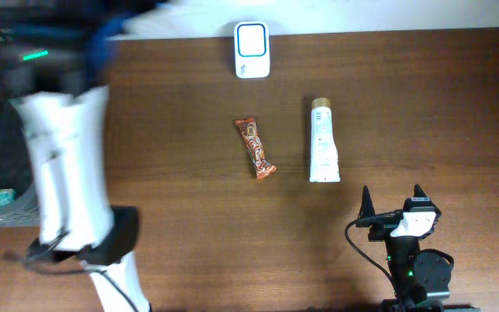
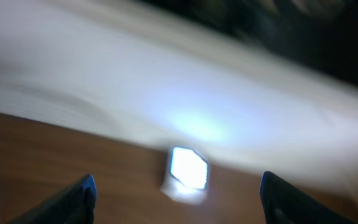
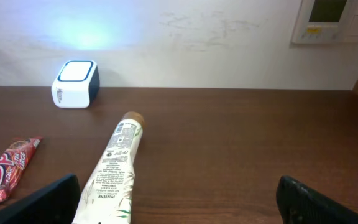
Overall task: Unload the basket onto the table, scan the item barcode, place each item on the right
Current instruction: 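Grasp the green snack pack in the basket with the left gripper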
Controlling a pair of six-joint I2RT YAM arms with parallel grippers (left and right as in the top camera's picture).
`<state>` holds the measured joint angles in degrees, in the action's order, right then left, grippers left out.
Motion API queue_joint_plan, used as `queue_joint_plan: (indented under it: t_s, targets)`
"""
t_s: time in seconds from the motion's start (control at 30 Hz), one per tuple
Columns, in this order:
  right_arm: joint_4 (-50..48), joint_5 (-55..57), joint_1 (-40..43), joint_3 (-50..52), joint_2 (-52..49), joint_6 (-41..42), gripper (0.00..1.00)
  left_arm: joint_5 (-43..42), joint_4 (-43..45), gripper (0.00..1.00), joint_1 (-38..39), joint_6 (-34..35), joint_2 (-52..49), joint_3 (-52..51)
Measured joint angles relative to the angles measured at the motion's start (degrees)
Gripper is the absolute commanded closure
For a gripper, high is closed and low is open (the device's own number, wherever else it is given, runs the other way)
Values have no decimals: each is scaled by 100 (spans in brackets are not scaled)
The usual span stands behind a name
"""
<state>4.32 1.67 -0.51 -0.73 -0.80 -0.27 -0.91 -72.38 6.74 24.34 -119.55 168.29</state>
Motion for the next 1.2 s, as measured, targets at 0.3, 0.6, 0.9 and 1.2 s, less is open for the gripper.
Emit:
queue_joint_plan:
  t_s: [0.3, 0.6, 0.9, 1.2]
  targets:
    - [0, -2, 0, 0, 0, 0, 1, 894, 262, 18, -3056, -870, 190, -1213]
    - [0, 0, 0, 0, 0, 0, 1, 704, 2645, 13, -3368, -2940, 166, -4629]
    - [2, -2, 0, 0, 0, 0, 1, 1257, 4614, 27, -3230, -2835, 114, -6461]
    - [0, -2, 0, 0, 0, 0, 1, 1296, 4916, 28, -3211, -2796, -713, -6496]
